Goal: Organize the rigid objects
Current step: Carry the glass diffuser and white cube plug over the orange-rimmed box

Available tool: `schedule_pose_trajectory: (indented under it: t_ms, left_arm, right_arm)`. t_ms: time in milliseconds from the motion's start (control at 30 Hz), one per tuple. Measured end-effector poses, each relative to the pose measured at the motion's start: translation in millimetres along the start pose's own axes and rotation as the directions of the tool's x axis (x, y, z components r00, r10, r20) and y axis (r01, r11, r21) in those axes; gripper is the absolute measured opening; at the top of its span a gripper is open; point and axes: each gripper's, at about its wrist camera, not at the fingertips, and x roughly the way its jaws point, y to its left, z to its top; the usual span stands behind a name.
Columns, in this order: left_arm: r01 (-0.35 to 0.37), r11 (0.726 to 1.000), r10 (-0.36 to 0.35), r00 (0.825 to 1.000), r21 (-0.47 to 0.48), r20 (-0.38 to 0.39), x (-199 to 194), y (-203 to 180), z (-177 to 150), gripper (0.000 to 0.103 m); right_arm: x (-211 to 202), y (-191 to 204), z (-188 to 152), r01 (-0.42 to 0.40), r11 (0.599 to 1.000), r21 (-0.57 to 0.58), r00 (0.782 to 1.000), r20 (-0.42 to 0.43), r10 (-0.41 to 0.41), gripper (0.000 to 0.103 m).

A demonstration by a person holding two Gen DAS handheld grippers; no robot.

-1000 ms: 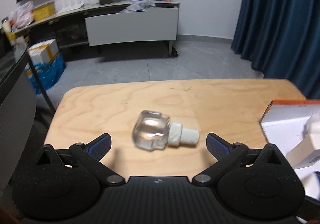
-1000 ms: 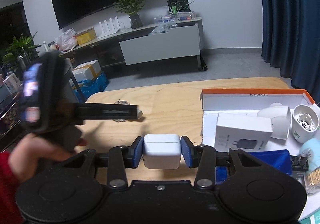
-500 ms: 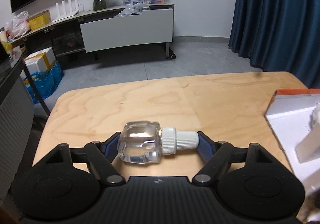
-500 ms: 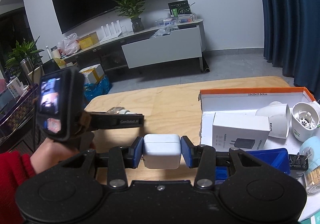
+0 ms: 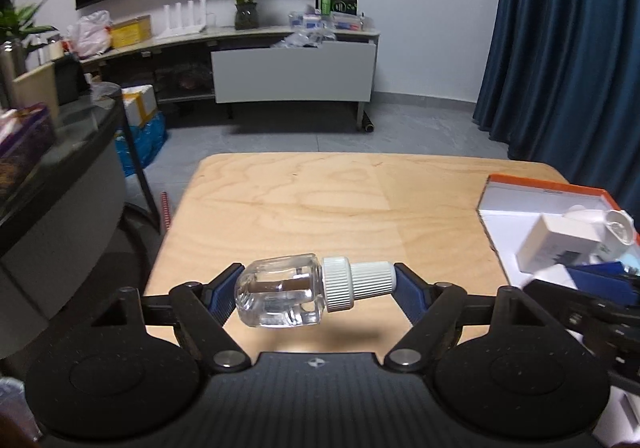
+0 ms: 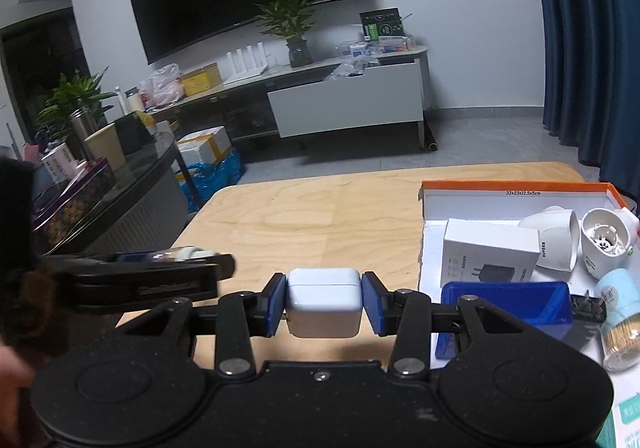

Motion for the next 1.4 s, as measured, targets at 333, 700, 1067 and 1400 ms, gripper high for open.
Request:
schedule_pose_trajectory:
  t_ms: [333,700,1067,1400]
  left_arm:
    - [-0.019,0.999,0.020,1.000,-0.040,0.021,-49,-4,-16,0.080]
    - [0.011,0.998,-0.008,0.999,-0.056,0.051,-76,-12,-29,0.080]
    - [0.040,0.999,-0.038,0.997,-0.031,0.073,-91,-25,-44,0.080]
    - [0.074,0.997,-0.073,0.995,-0.004,0.073,-97,-40,-53,0.080]
  right_arm:
    - [-43,8,-14,-0.022,0.999,-0.025,1.000,0.018,0.022,0.051]
    - [-84,10,-30,-0.022,0.999,-0.036,0.998,0.053,0.024,0.051]
    - [-113,-5,-47,0.012,1.000,-0.002,0.996,0.089,-0.012,0.051]
    - [-132,-24,-55,0.048,0.998,0.029,0.992,0.116,-0.051,0.051]
